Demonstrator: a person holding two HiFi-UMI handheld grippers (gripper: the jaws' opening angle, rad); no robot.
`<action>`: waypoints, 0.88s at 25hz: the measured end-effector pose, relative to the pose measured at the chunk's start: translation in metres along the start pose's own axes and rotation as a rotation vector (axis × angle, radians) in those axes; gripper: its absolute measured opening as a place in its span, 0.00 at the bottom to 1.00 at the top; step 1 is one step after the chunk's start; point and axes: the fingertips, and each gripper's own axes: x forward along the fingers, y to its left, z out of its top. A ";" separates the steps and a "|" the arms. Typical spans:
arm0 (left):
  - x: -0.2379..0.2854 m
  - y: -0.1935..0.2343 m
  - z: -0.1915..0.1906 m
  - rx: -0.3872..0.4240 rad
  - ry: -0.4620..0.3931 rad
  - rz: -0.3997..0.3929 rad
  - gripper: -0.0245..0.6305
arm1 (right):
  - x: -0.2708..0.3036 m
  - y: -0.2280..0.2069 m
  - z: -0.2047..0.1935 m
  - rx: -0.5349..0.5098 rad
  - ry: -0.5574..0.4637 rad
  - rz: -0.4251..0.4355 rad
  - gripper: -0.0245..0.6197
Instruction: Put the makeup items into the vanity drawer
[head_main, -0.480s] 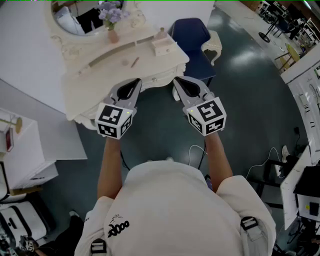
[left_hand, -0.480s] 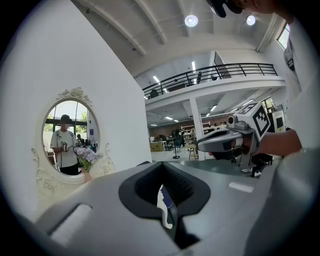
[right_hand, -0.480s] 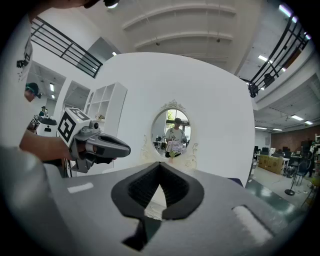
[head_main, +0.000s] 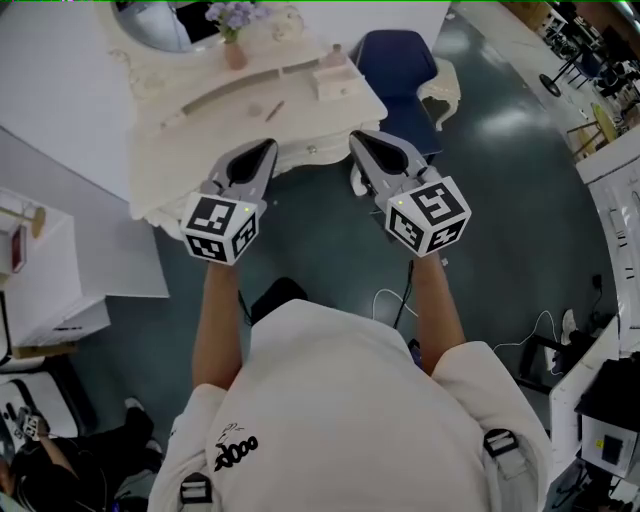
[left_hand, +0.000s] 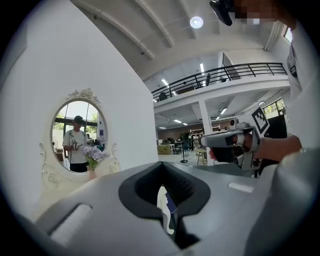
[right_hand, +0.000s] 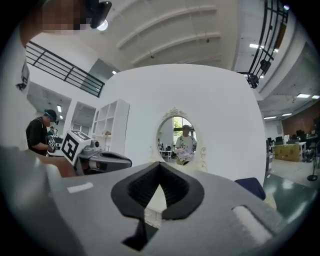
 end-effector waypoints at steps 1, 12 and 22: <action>0.002 0.004 -0.002 -0.010 -0.001 0.009 0.07 | 0.004 -0.003 -0.003 -0.012 0.010 0.000 0.04; 0.068 0.081 -0.026 -0.035 0.012 0.027 0.07 | 0.084 -0.054 -0.032 0.007 0.060 -0.008 0.04; 0.159 0.180 -0.042 -0.004 0.069 -0.001 0.07 | 0.194 -0.115 -0.044 0.021 0.156 -0.025 0.04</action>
